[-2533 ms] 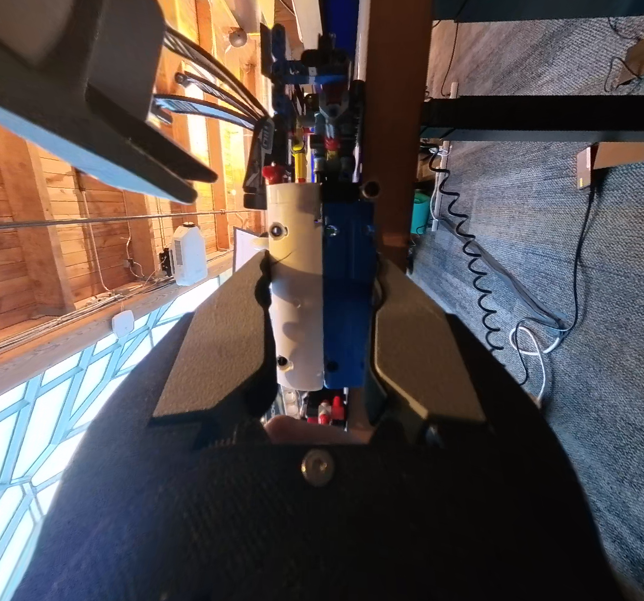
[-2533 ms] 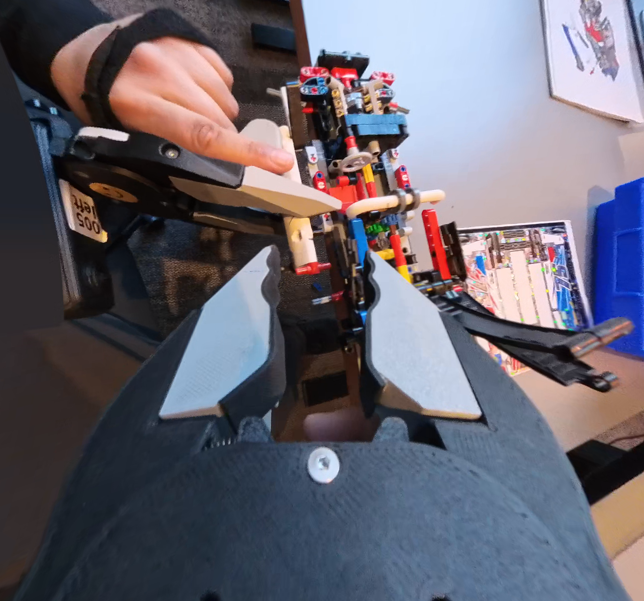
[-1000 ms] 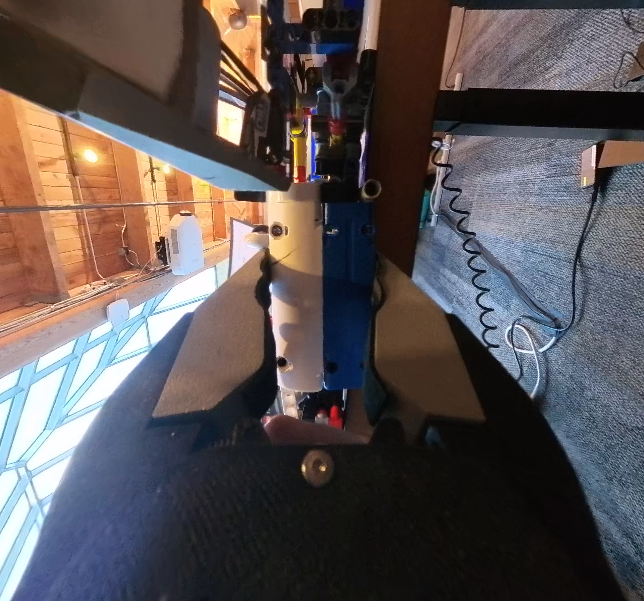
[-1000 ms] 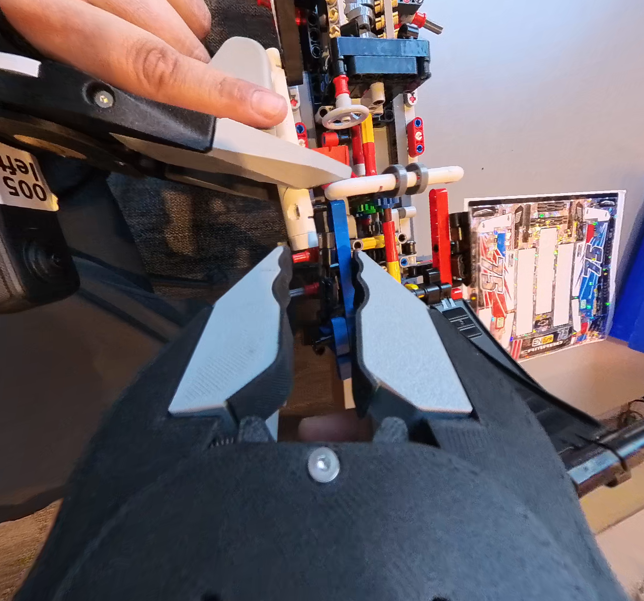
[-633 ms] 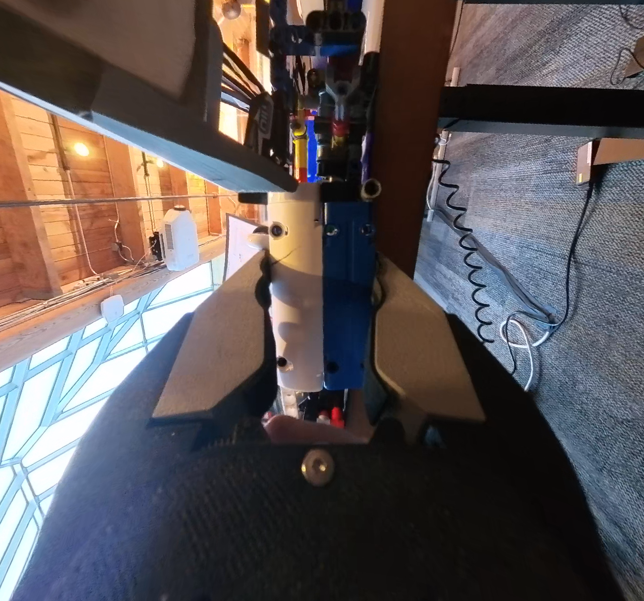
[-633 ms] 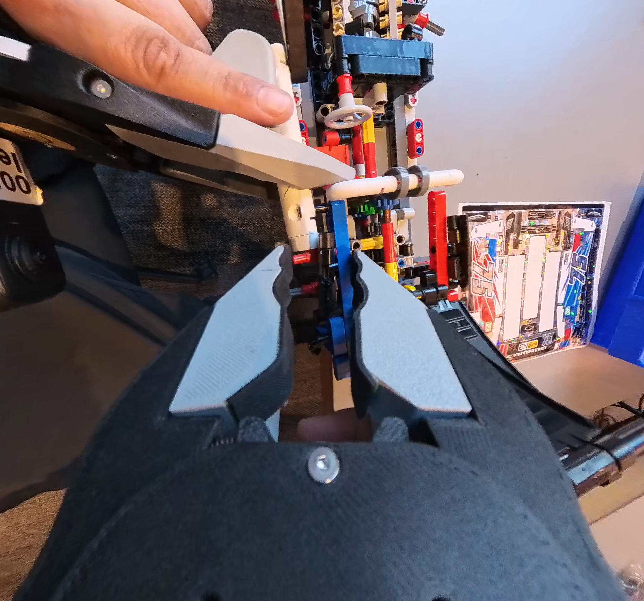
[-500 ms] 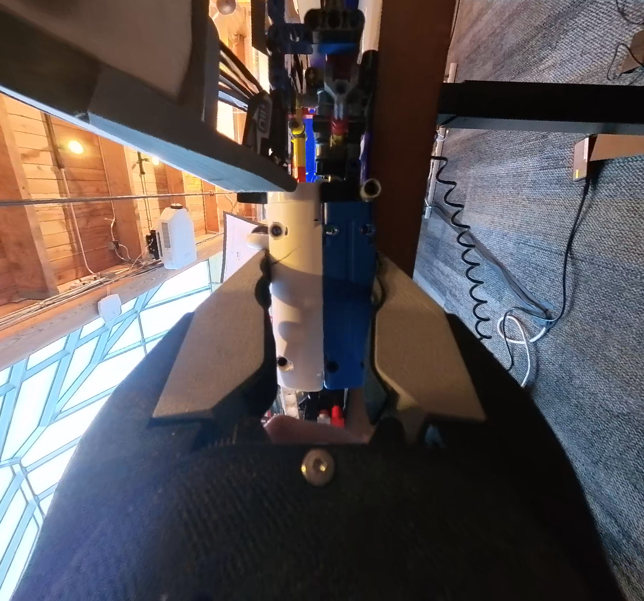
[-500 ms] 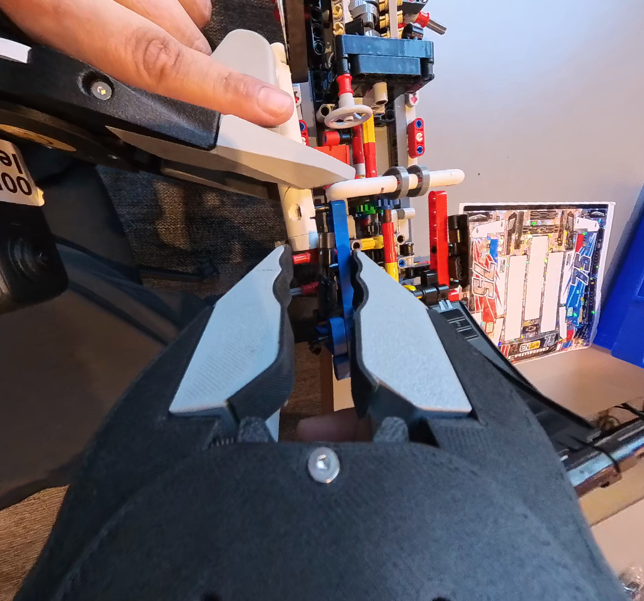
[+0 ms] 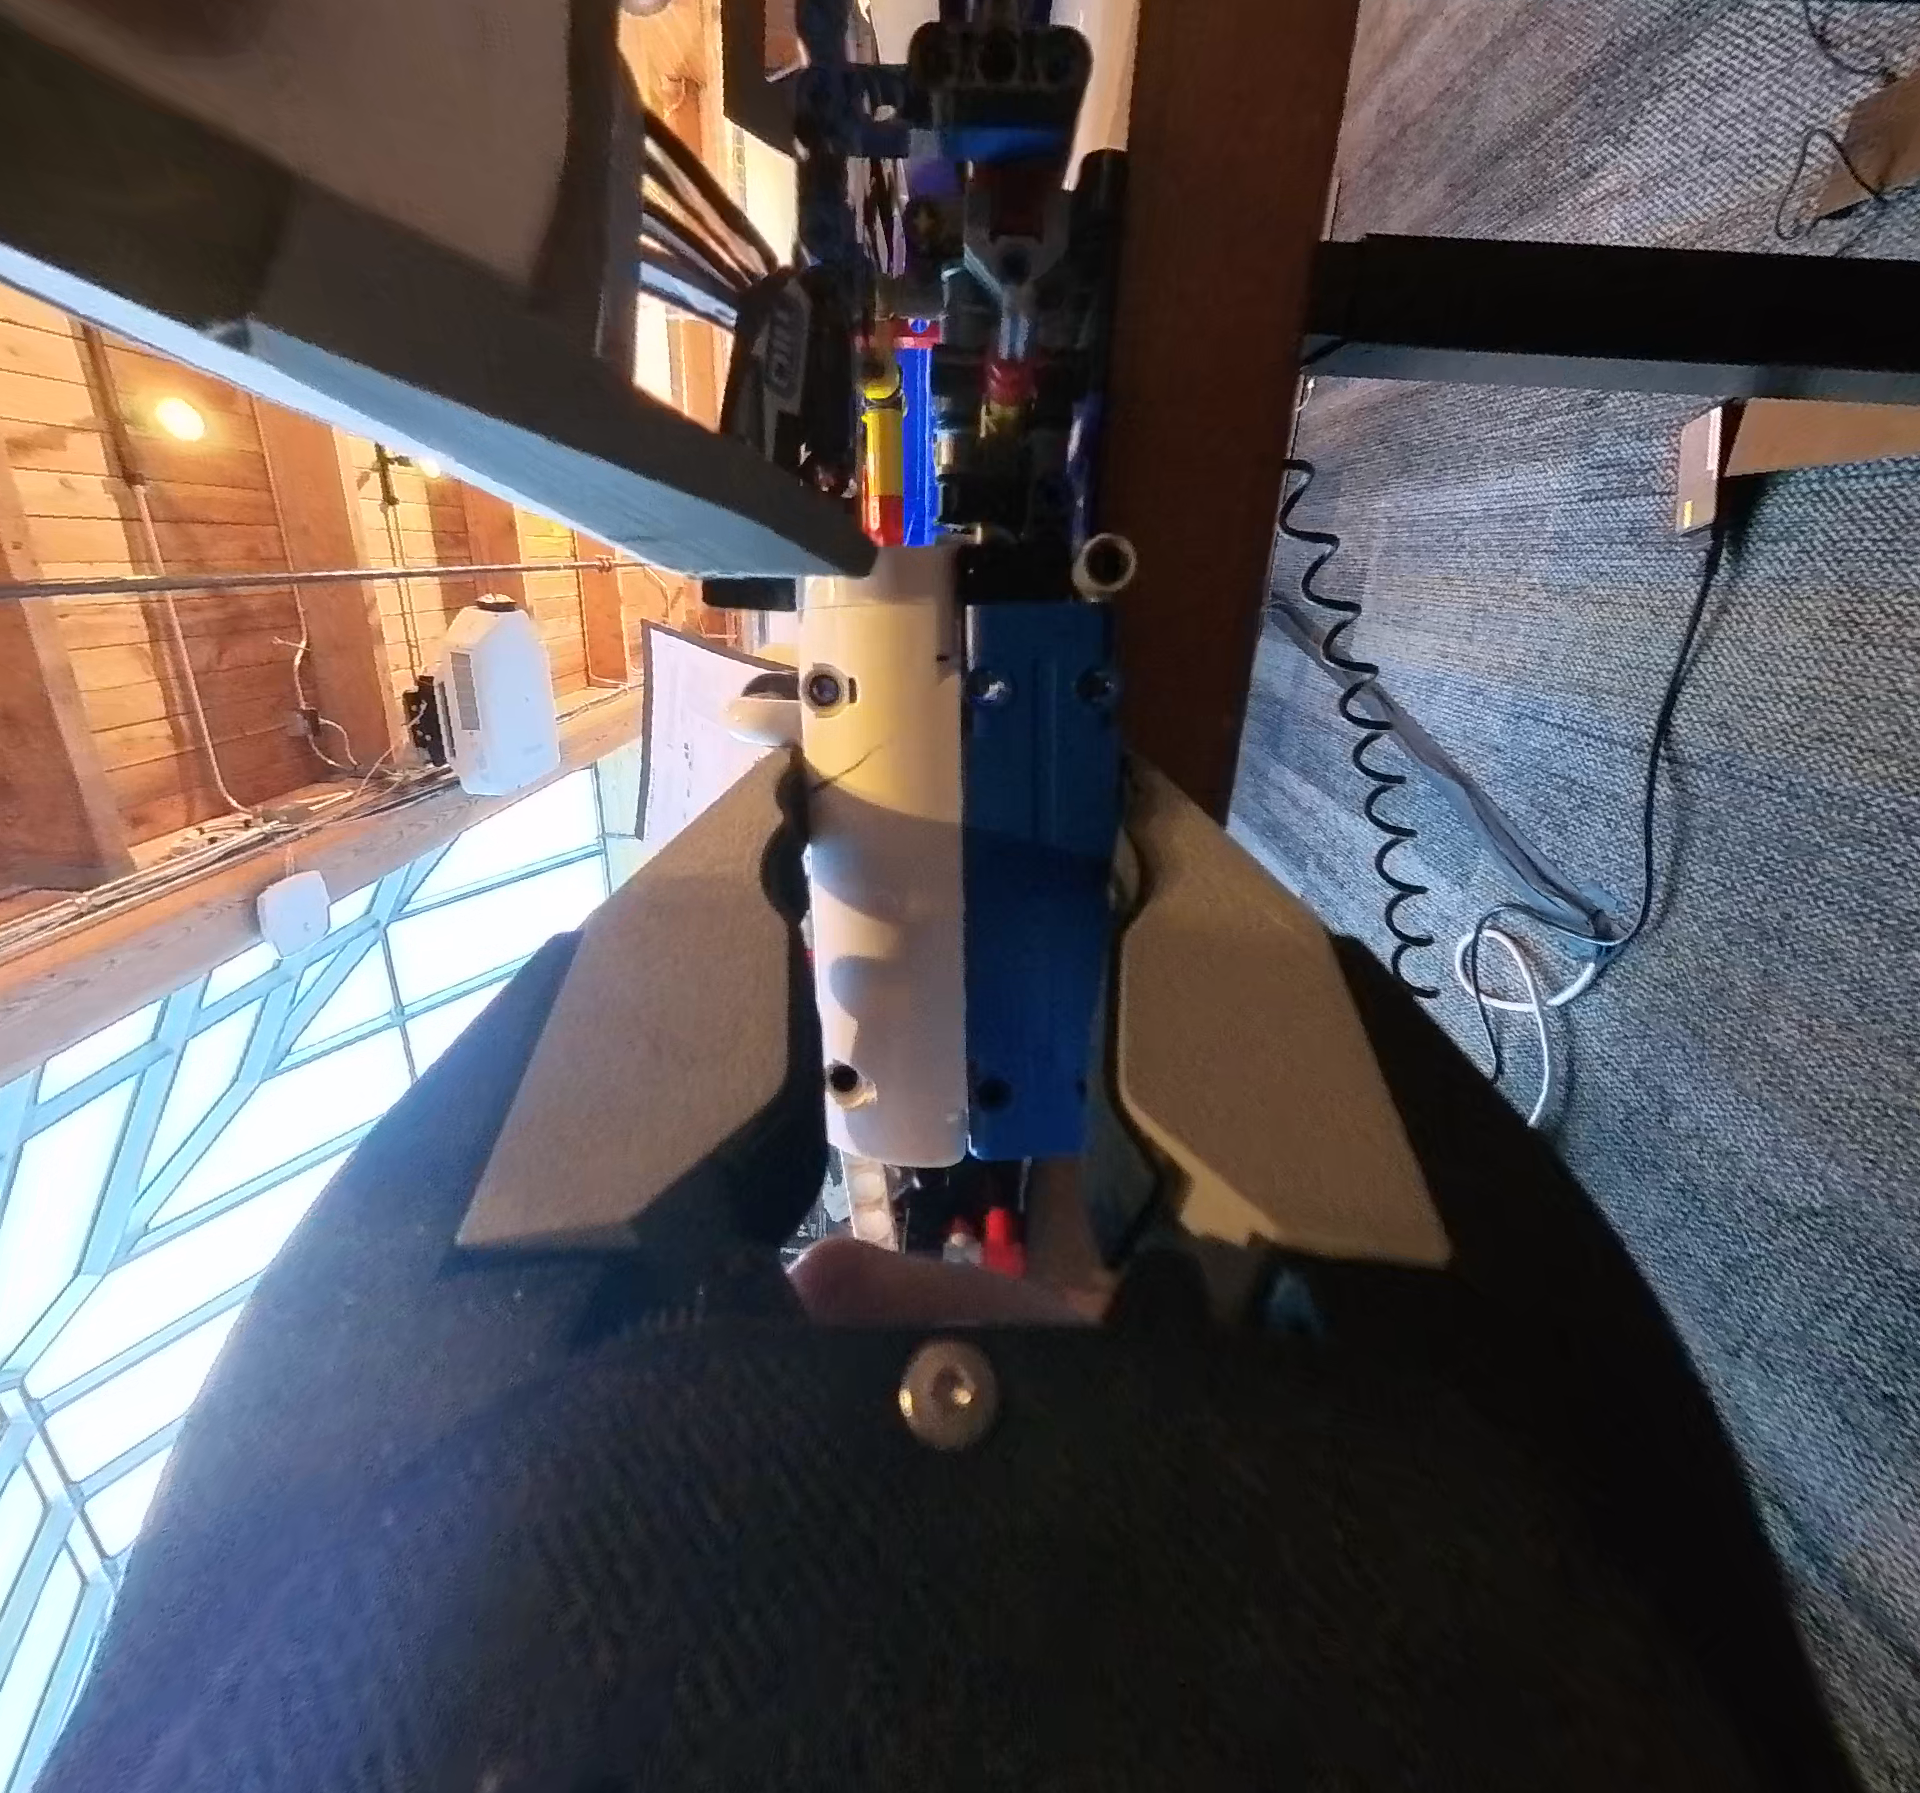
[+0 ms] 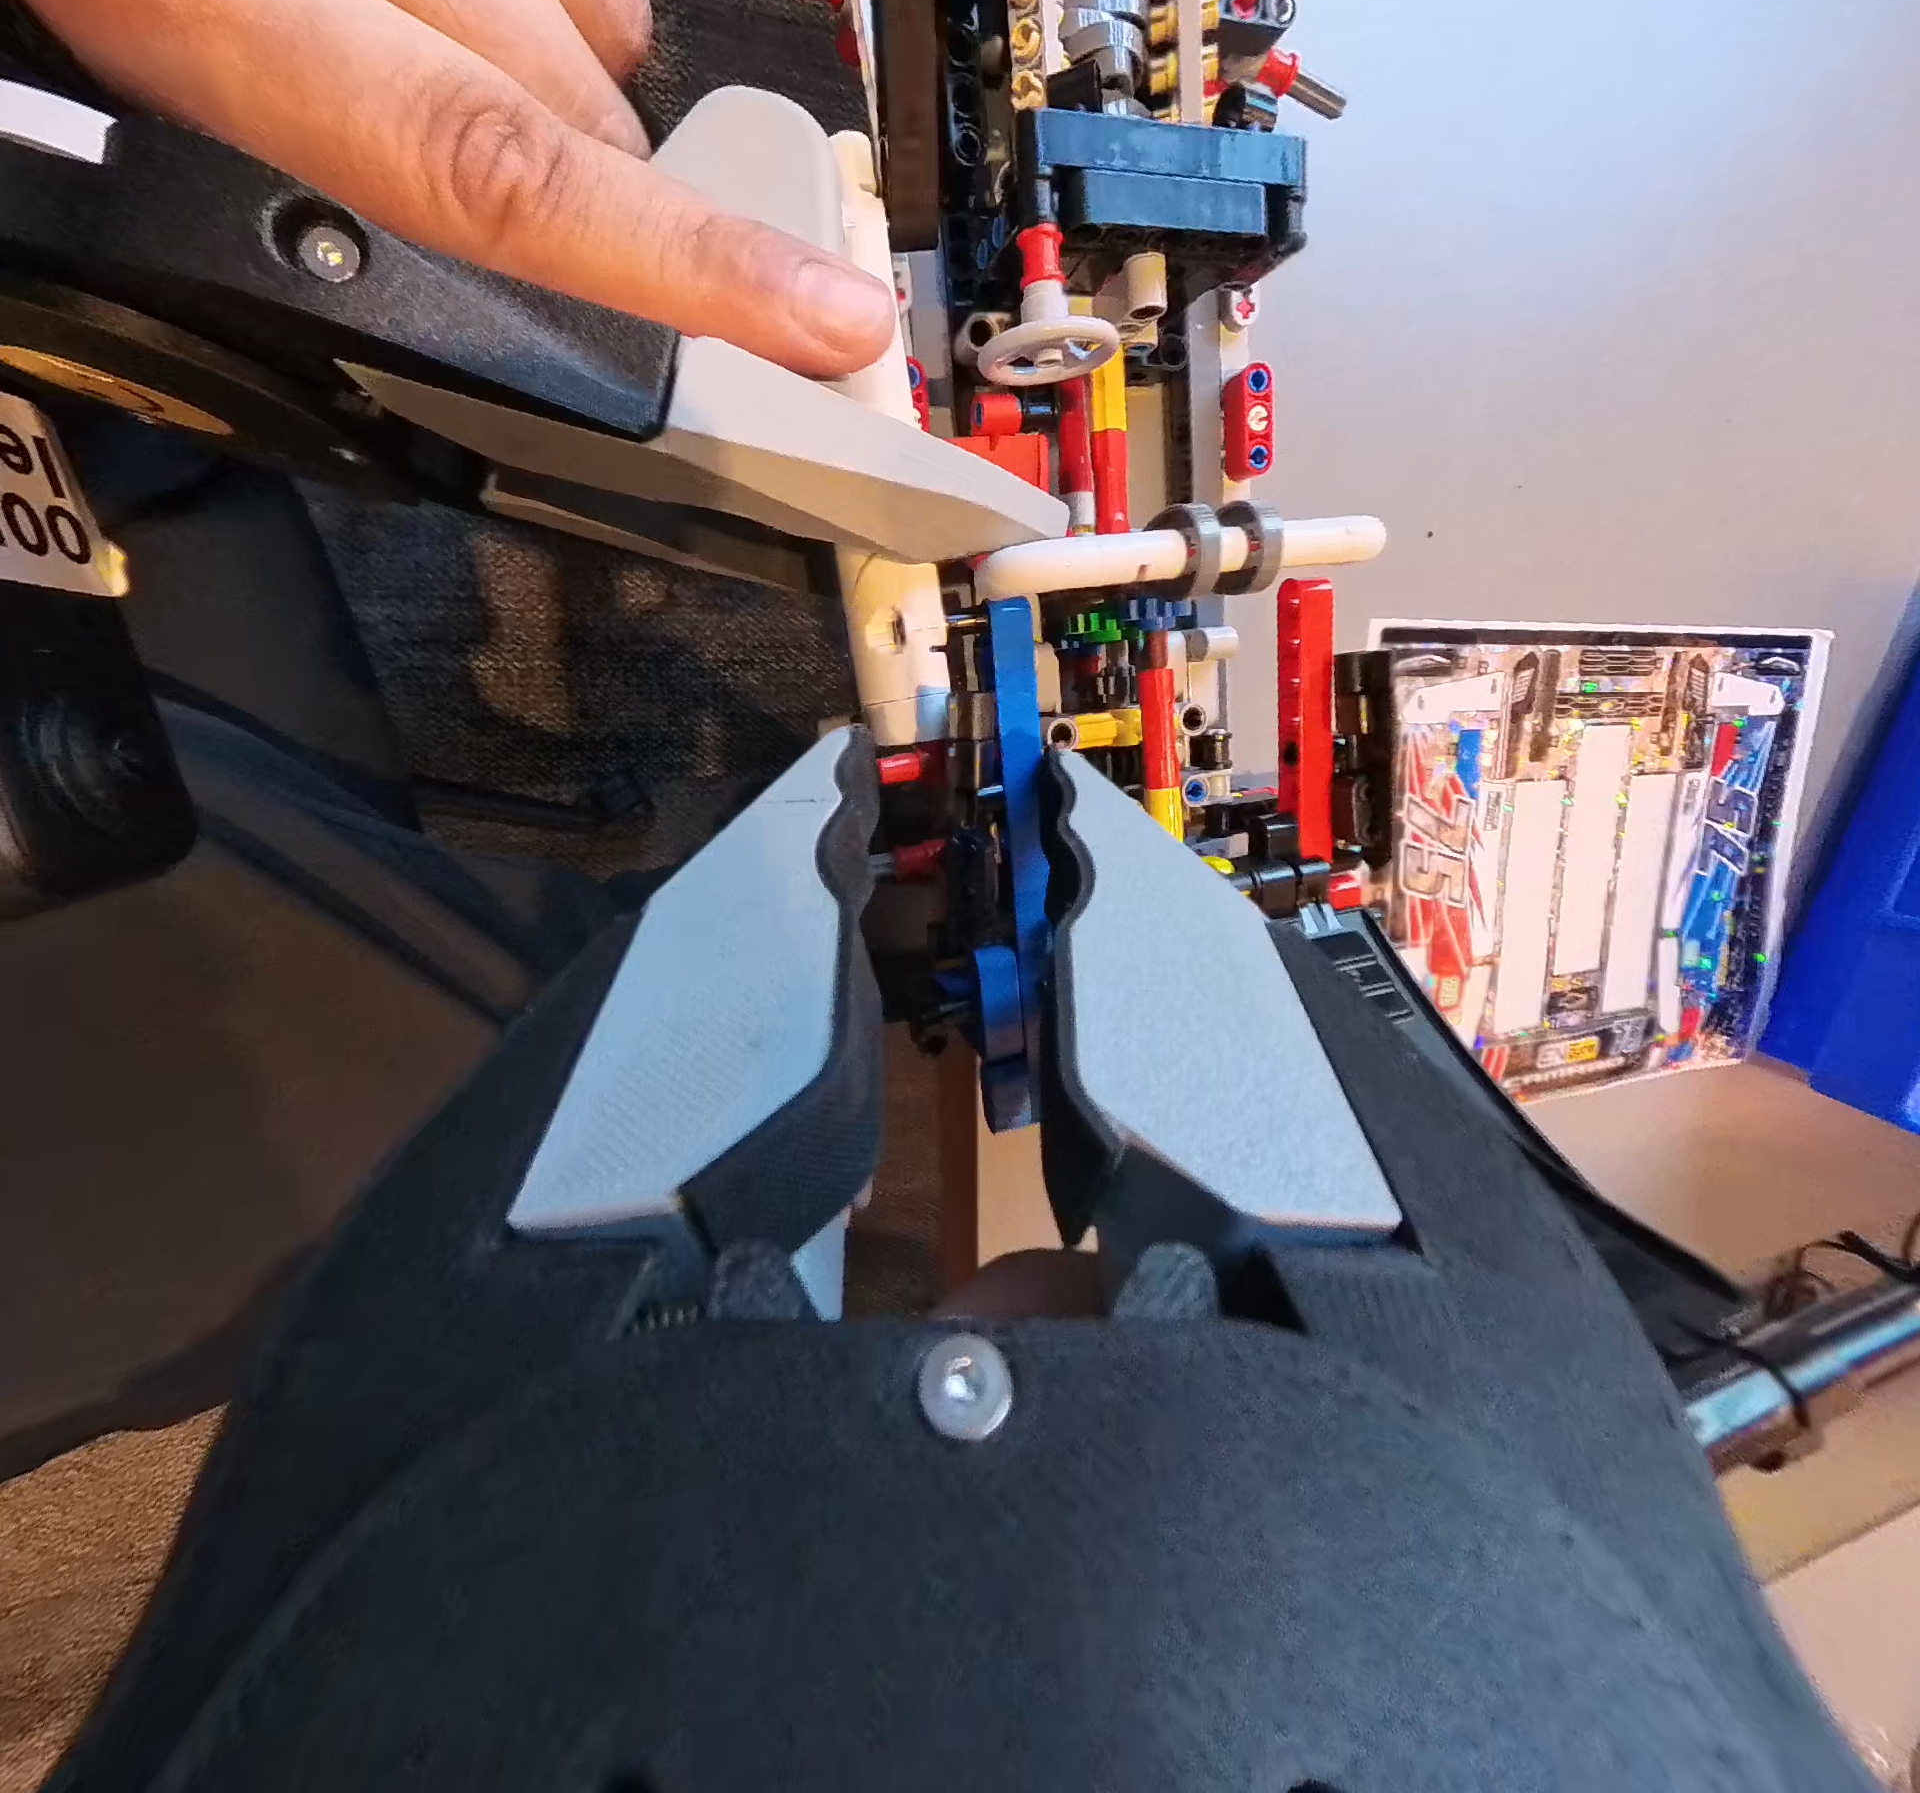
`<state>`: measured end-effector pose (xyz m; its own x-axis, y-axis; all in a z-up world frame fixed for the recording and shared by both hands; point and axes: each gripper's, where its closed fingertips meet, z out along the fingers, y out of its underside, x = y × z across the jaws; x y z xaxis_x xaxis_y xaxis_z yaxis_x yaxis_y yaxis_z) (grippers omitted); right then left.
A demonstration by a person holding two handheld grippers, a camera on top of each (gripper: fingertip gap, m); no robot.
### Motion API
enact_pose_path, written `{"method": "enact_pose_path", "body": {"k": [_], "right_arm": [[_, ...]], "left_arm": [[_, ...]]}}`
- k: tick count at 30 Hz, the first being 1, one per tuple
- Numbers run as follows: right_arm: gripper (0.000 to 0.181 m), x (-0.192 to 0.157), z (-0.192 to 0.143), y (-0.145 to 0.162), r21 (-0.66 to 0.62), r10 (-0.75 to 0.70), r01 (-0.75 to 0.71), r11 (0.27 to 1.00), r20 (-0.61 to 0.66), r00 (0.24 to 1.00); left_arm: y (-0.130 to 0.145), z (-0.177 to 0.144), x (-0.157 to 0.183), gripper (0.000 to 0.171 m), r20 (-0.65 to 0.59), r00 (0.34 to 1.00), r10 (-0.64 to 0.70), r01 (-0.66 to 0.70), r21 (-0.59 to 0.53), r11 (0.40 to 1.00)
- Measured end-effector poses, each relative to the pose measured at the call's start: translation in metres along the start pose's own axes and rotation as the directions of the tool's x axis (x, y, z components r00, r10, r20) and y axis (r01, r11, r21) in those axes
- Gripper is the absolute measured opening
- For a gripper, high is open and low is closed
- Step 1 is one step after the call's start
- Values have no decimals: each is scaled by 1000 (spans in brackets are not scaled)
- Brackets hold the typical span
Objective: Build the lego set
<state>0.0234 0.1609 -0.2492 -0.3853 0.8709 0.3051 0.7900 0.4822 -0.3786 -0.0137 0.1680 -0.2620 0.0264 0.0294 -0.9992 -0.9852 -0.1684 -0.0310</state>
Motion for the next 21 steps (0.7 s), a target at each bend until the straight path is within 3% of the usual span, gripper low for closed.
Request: {"method": "enact_pose_path", "body": {"k": [21], "right_arm": [[32, 2, -1, -1, 120, 60, -71, 990, 93, 994]], "left_arm": [[-1, 1, 1, 55, -11, 1000, -7, 7, -22, 1000]]}}
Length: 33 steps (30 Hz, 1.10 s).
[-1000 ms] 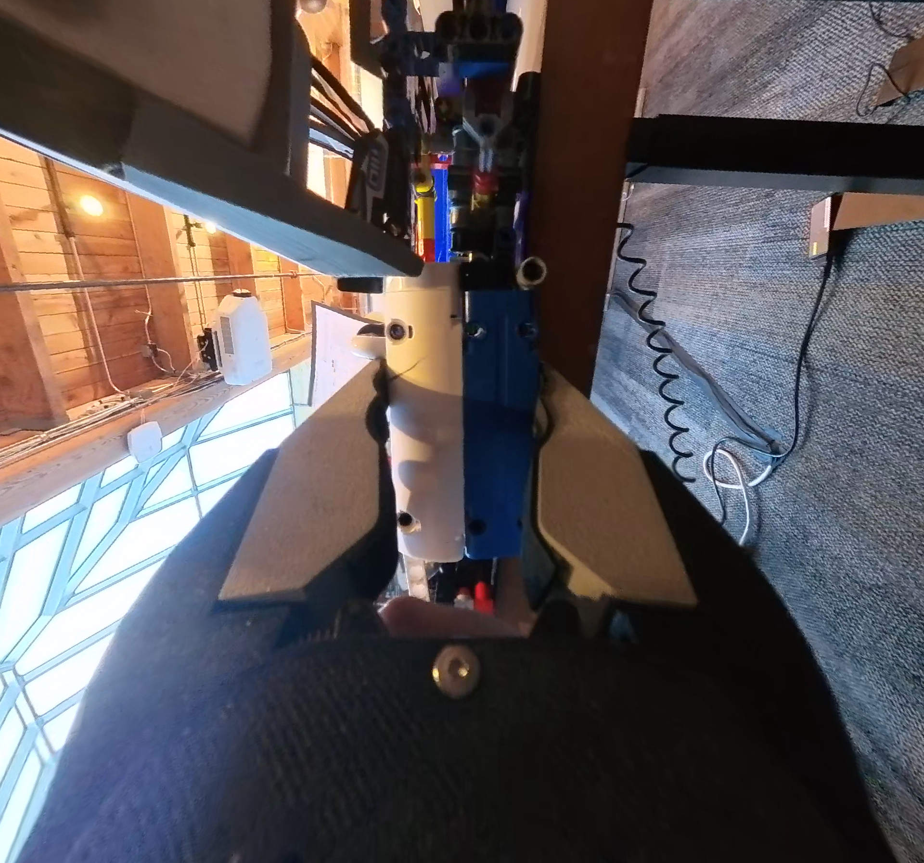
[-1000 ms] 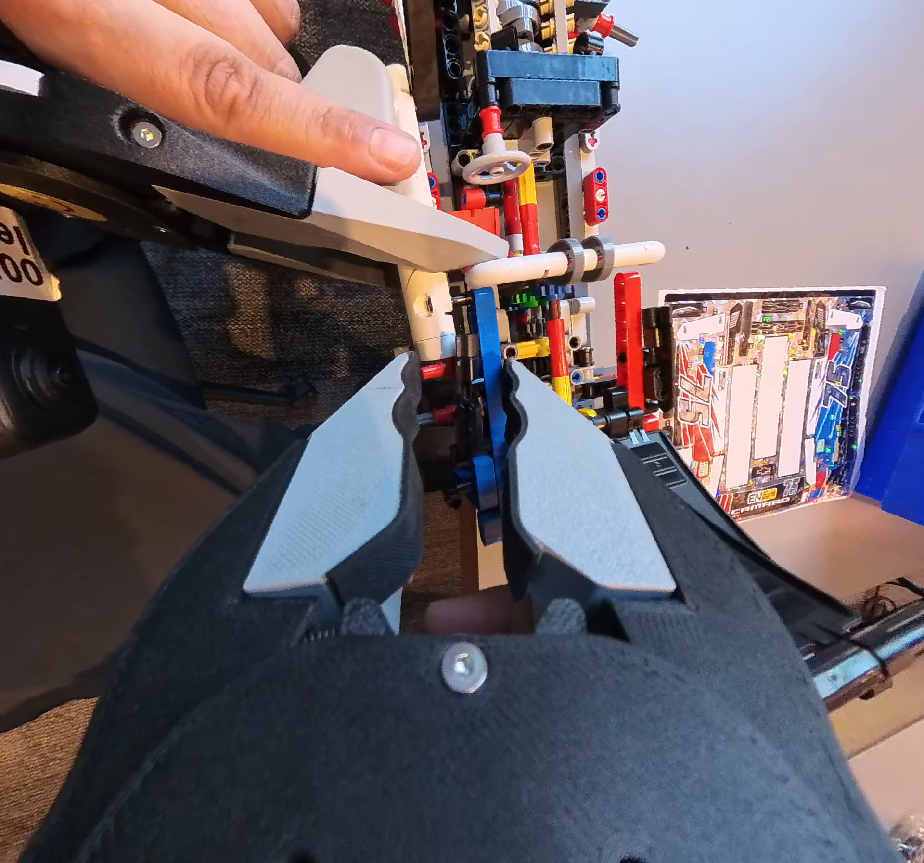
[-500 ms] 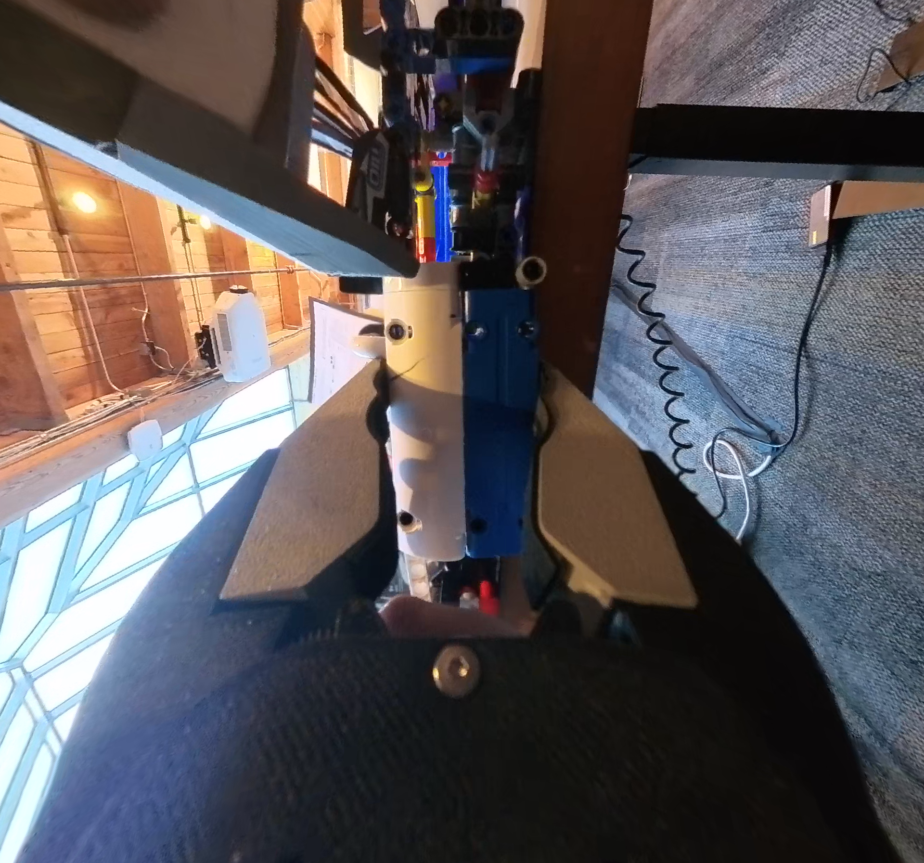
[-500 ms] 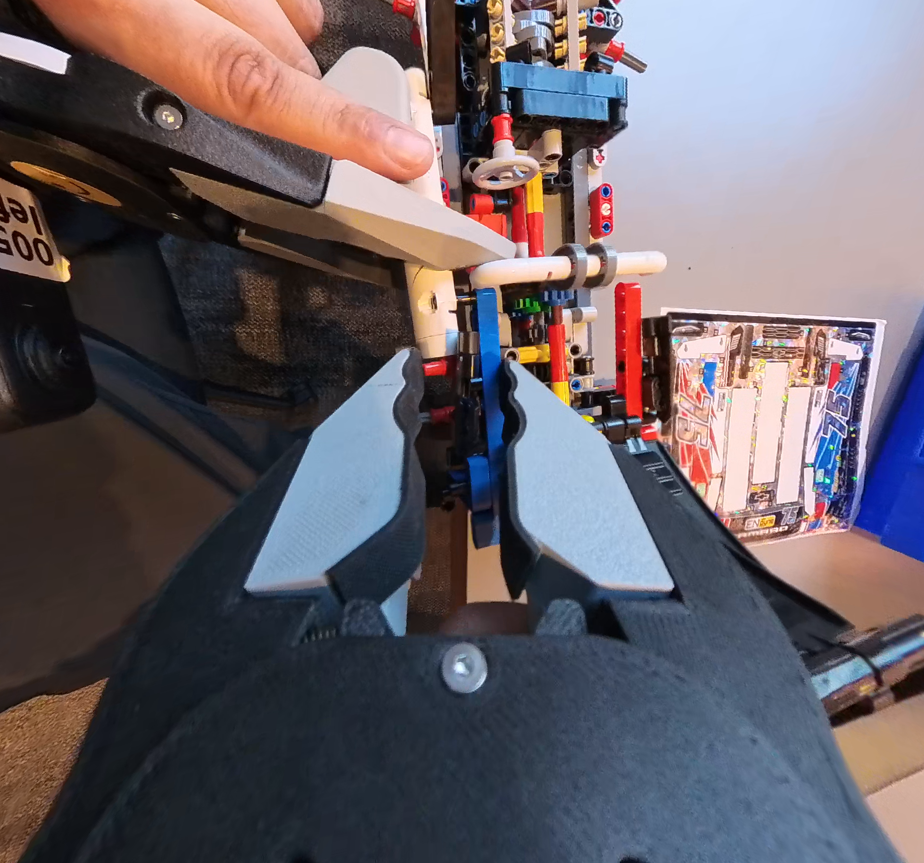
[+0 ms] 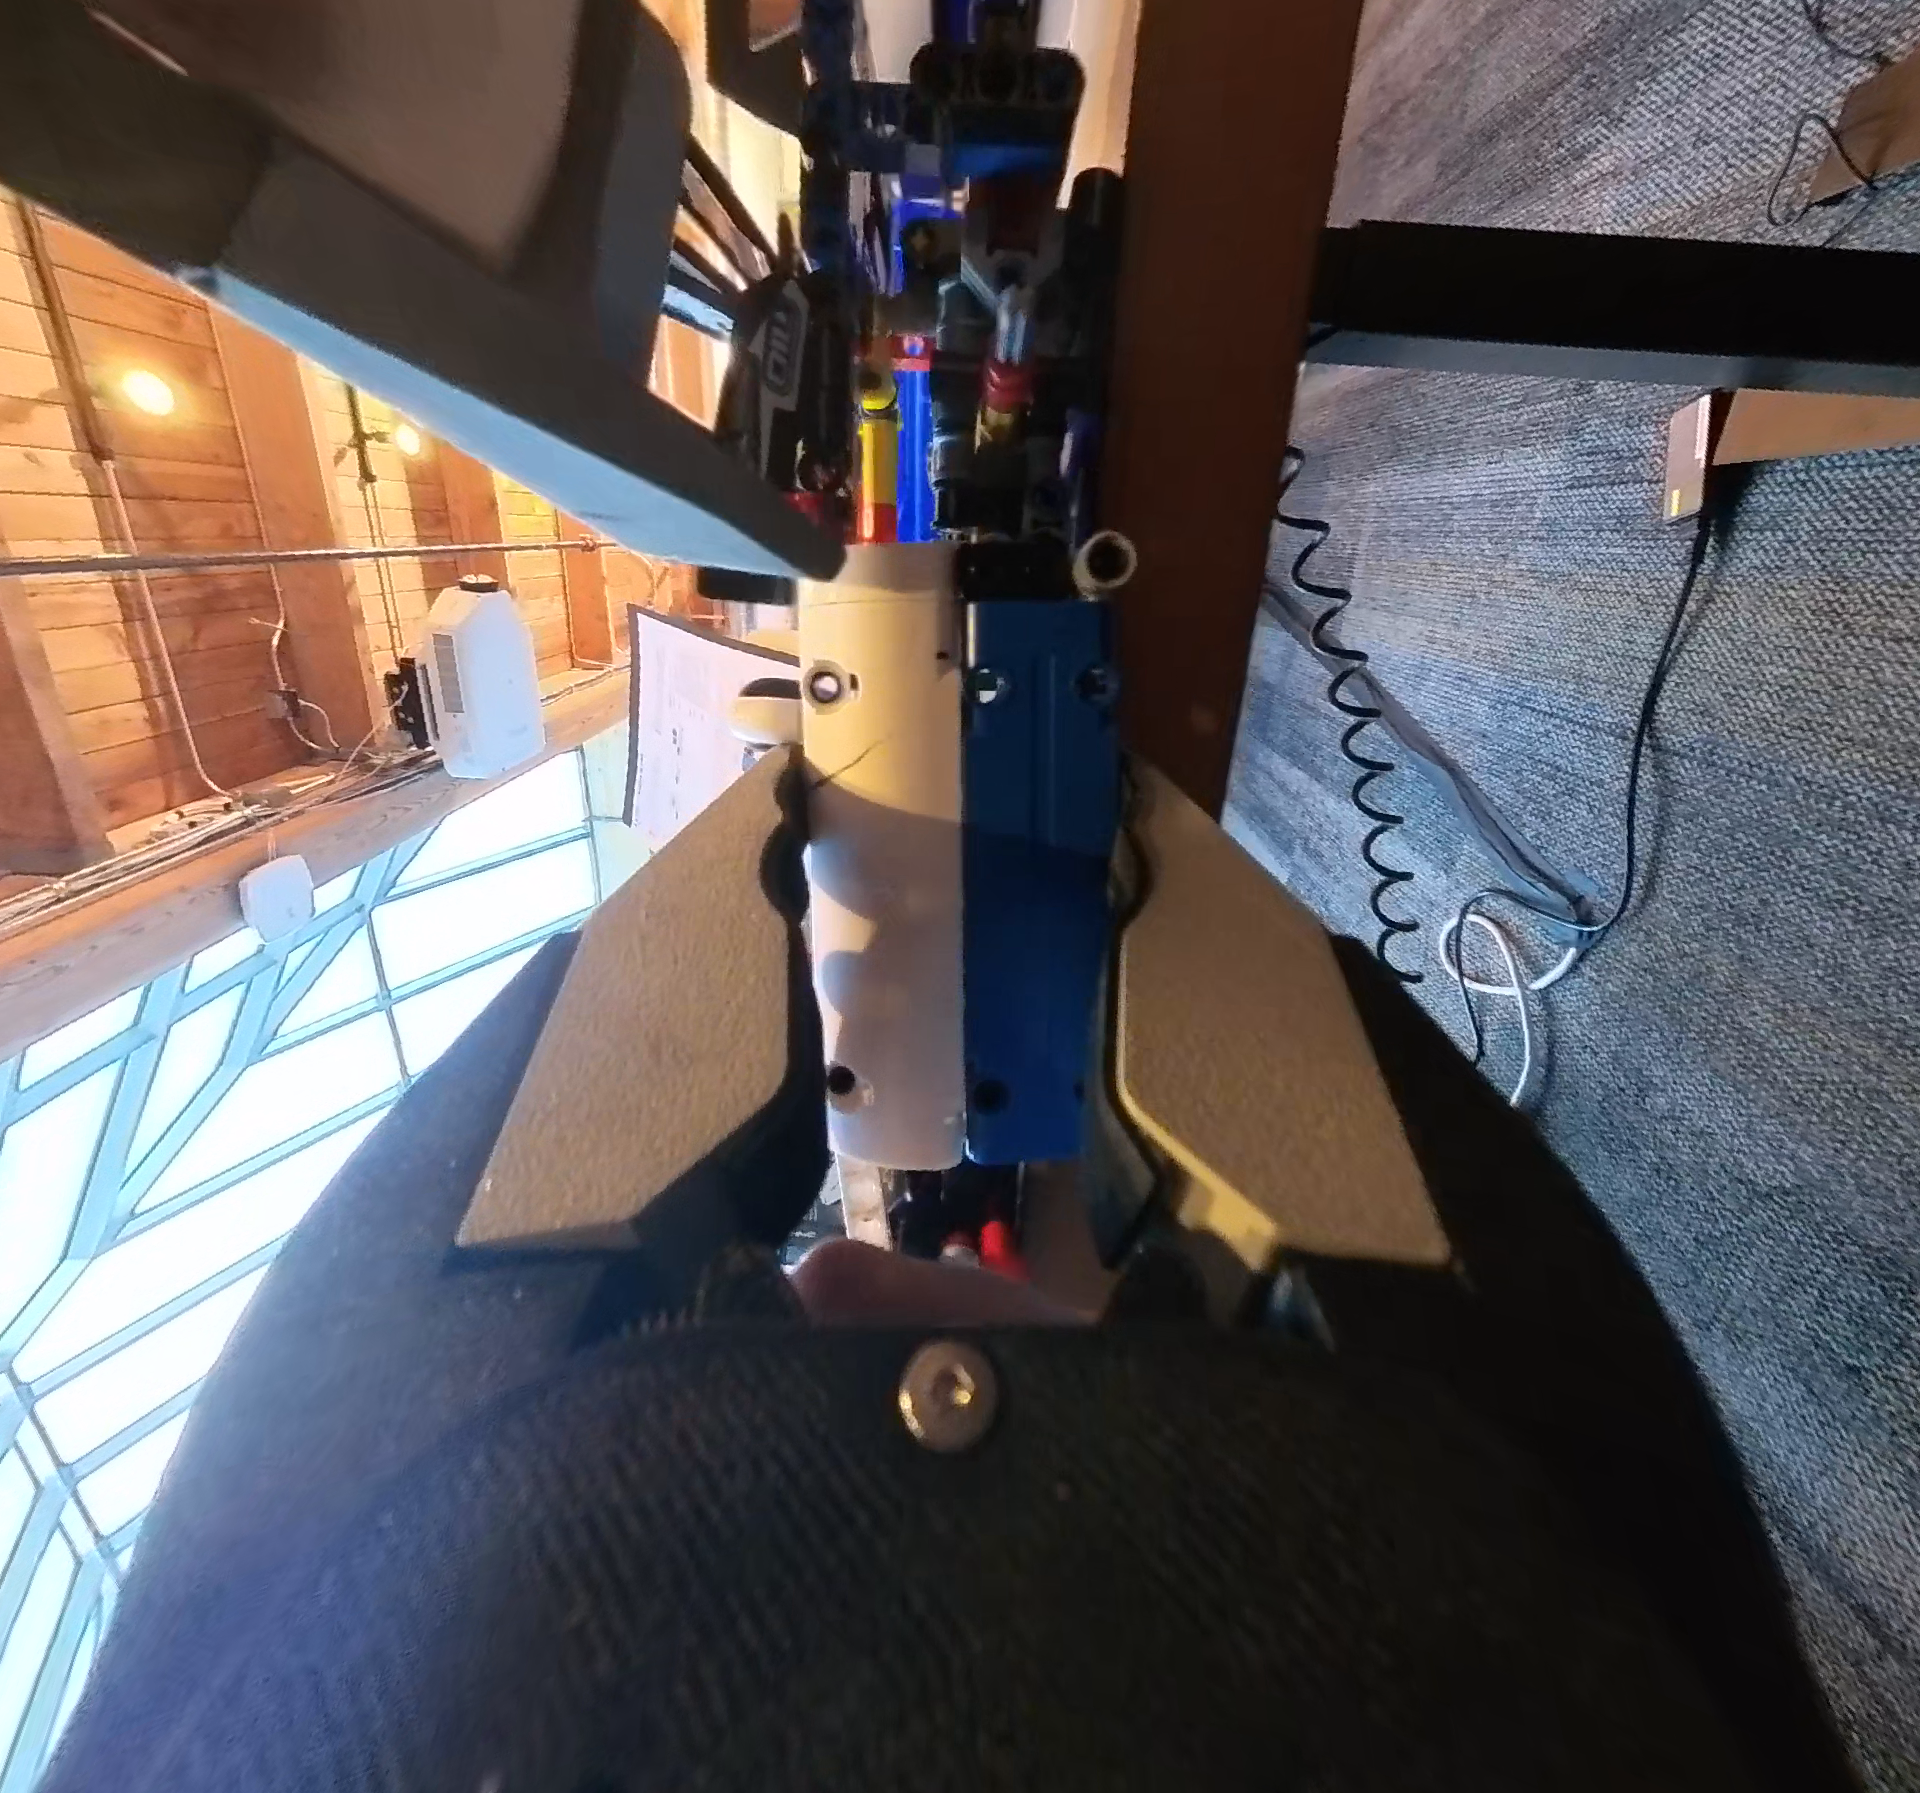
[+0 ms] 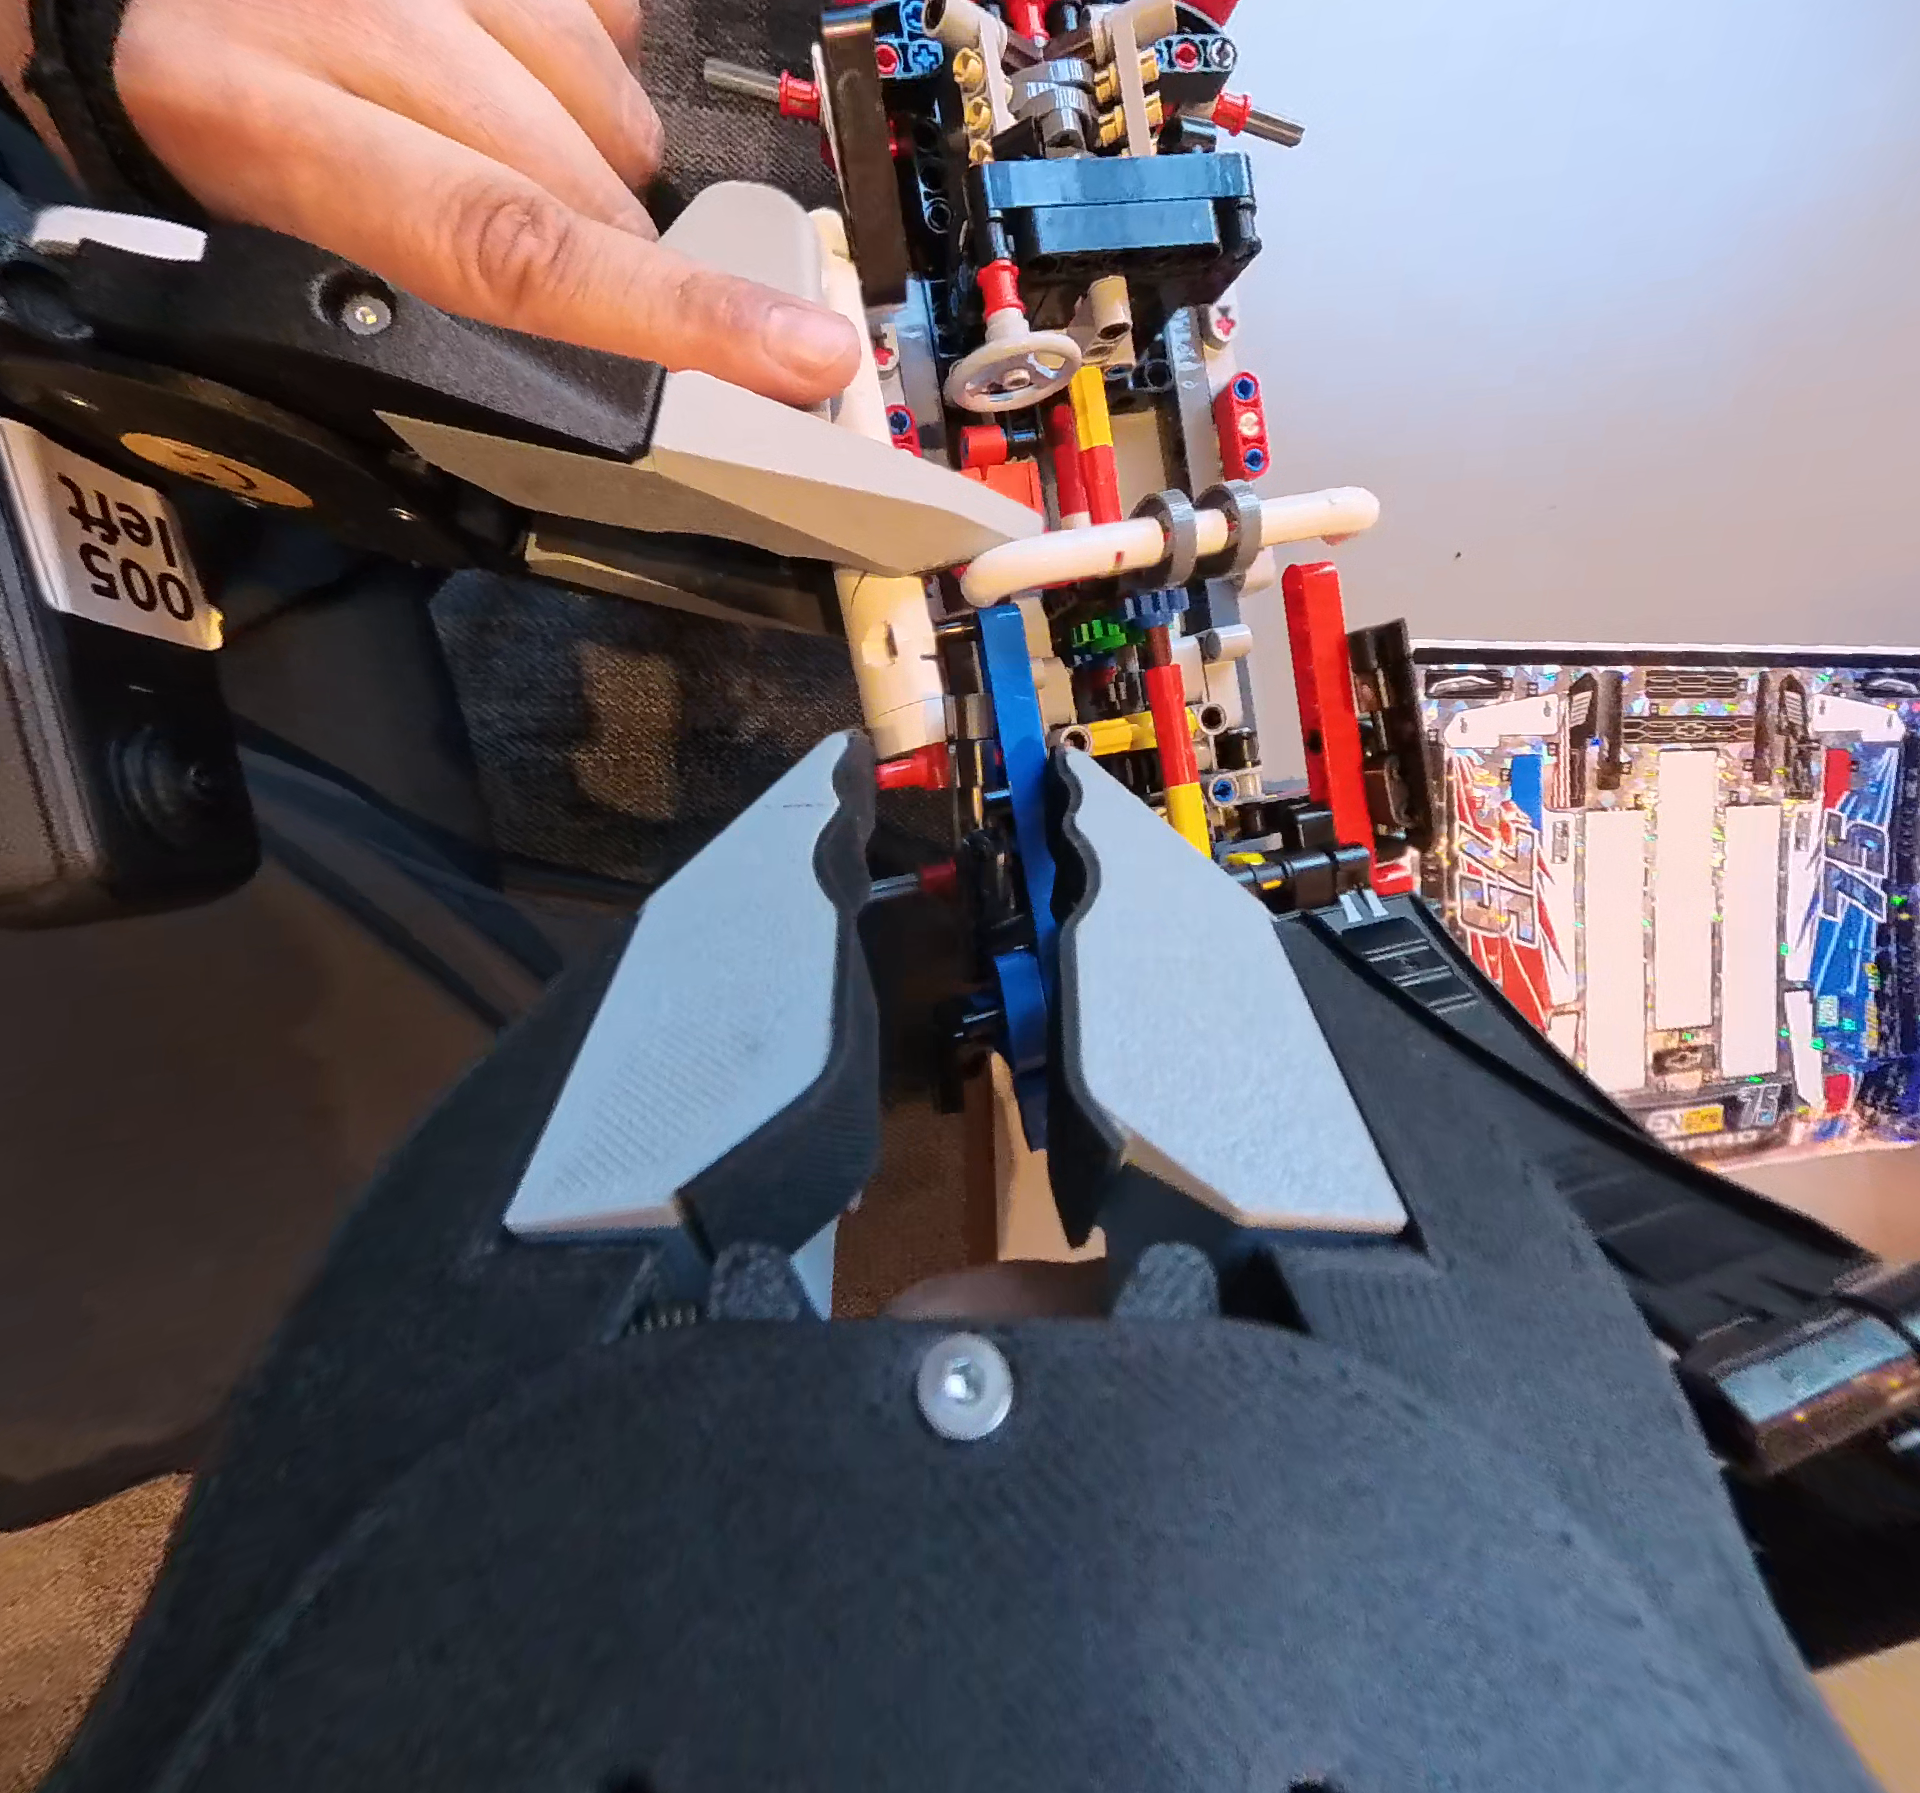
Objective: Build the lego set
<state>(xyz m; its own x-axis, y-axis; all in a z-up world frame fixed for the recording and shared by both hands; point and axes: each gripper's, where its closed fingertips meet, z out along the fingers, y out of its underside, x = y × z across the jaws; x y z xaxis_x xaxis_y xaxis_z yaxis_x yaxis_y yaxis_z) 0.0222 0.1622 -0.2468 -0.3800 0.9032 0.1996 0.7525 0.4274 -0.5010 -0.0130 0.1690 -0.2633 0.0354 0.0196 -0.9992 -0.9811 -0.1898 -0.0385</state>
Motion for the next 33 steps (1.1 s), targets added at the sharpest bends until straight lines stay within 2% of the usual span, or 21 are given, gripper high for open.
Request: {"method": "enact_pose_path", "body": {"k": [16, 33], "right_arm": [[35, 1, 0, 1, 16, -60, 61, 998, -27, 998], [31, 2, 0, 3, -18, -59, 58, 998, -59, 997]], "left_arm": [[-2, 0, -3, 55, 32, 999, 26, -26, 6, 1000], [-1, 2, -1, 55, -18, 1000, -7, 6, -23, 1000]]}}
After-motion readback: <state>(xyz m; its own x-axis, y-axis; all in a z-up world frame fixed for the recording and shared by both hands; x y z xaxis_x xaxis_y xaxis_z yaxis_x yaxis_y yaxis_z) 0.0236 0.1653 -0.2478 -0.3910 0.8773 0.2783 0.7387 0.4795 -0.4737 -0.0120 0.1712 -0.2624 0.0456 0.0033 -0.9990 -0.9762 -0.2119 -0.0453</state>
